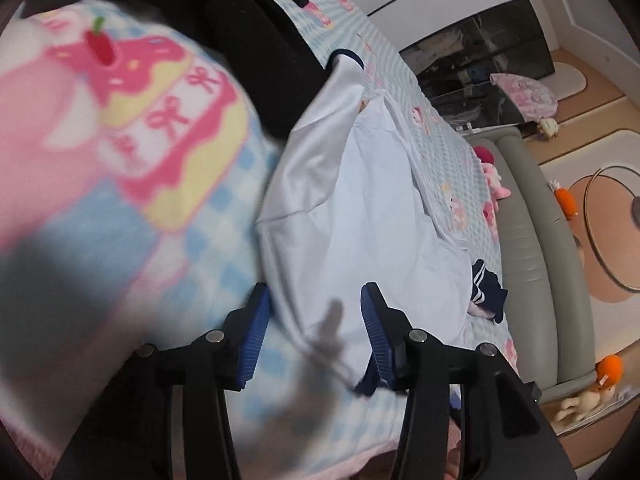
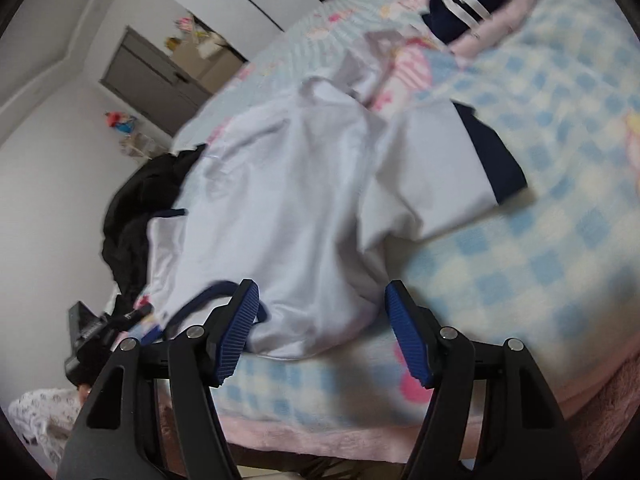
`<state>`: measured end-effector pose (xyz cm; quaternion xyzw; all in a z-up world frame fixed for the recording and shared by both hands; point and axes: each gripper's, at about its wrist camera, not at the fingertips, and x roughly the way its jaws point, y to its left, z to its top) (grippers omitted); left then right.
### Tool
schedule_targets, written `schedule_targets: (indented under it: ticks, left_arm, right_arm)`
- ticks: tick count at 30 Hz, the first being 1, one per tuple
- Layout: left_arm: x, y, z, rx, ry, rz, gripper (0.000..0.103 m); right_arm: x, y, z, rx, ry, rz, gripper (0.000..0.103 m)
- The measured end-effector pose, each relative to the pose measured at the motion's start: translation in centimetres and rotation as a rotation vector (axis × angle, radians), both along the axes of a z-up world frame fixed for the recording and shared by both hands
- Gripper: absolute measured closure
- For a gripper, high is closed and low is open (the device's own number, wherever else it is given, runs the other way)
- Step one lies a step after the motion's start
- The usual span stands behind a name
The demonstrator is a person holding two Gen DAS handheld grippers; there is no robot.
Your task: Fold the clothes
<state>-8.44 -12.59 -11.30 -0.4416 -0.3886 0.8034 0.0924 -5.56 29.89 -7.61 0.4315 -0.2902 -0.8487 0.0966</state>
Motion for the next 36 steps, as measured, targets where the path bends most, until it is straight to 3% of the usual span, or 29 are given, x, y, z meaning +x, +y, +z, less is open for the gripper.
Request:
schedule_targets:
  ticks: [5,7,12,14,15,16,17,18,19,20,22,24,27,31,33,34,36]
  left_arm:
    - [-0.5,0.3,0.0,-0.049,0.016,0.030,0.058]
    - [-0.9,1.1,-0.3,-0.104,-0.001,-0.010,0.093]
    - [-0.2,0.9,0.4,-0.088,0.051,-0.017,0.094]
    - [-0.3,0.4,0.1,-0.013,0.046,-0.016,0.086]
    - [-0.7,0.4,-0.5,0.041,0.031,-0.021,0.065]
    - [-1.0,0.6,-0.9,0.065,0.019,-0.026,0.052]
    - [-1.3,1.0,-1.1,0.049,0.016,-0.032,0.052]
    - [-1.6,1.4,-1.2,0.034,0.013,-0.038,0.056]
    - [-1.8,1.9,-1.1,-0.001,0.014,-0.047,0.075]
    - [-2.0,2.5,-0.8,-0.055,0.022,-0.058,0.088]
    - [-1.8,3.3,0.2,-0.132,0.047,-0.065,0.099]
    - [-1.0,3.1,1.6,-0.144,0.101,-0.038,0.099]
    - [0.4,2.5,3.1,-0.196,0.134,-0.002,0.099]
    - [0.9,1.3,2.2,-0.212,0.057,0.017,0.099]
    - [0.6,0.6,1.5,-0.186,0.021,0.019,0.098]
    - [0.5,0.2,1.1,-0.134,0.012,0.013,0.097]
    - [0.4,-0.1,0.5,-0.040,0.004,0.003,0.091]
  right_arm:
    - [0.4,2.0,-0.1,-0.005,-0.010,-0.122,0.036]
    - [0.6,2.8,0.0,0.012,-0.009,-0.153,0.037]
    - [0.1,4.0,0.2,-0.036,-0.005,-0.157,0.036]
    - [-1.2,4.5,0.0,-0.104,-0.004,-0.135,0.036]
    - [-2.0,4.7,-0.5,-0.145,-0.012,-0.131,0.036]
    - [-2.8,5.0,-1.0,-0.187,-0.020,-0.127,0.036]
    - [-3.6,5.3,-1.6,-0.224,-0.029,-0.127,0.036]
    - [-4.1,5.5,-2.2,-0.243,-0.036,-0.139,0.041]
    - [-4.4,5.7,-2.6,-0.252,-0.041,-0.154,0.050]
    - [-4.7,5.8,-2.9,-0.254,-0.044,-0.166,0.072]
    - [-4.6,5.5,-2.2,-0.193,-0.026,-0.152,0.087]
    - [-4.4,4.9,-0.2,-0.061,0.012,-0.132,0.096]
    - [-4.3,4.1,3.1,0.196,0.057,-0.141,0.100]
    - [-4.3,4.2,4.6,0.429,0.039,-0.166,0.099]
    - [-4.3,4.8,3.8,0.481,-0.003,-0.193,0.098]
    - [-4.2,5.1,3.4,0.475,-0.021,-0.206,0.098]
    - [-3.0,6.6,2.6,0.253,-0.037,-0.229,0.088]
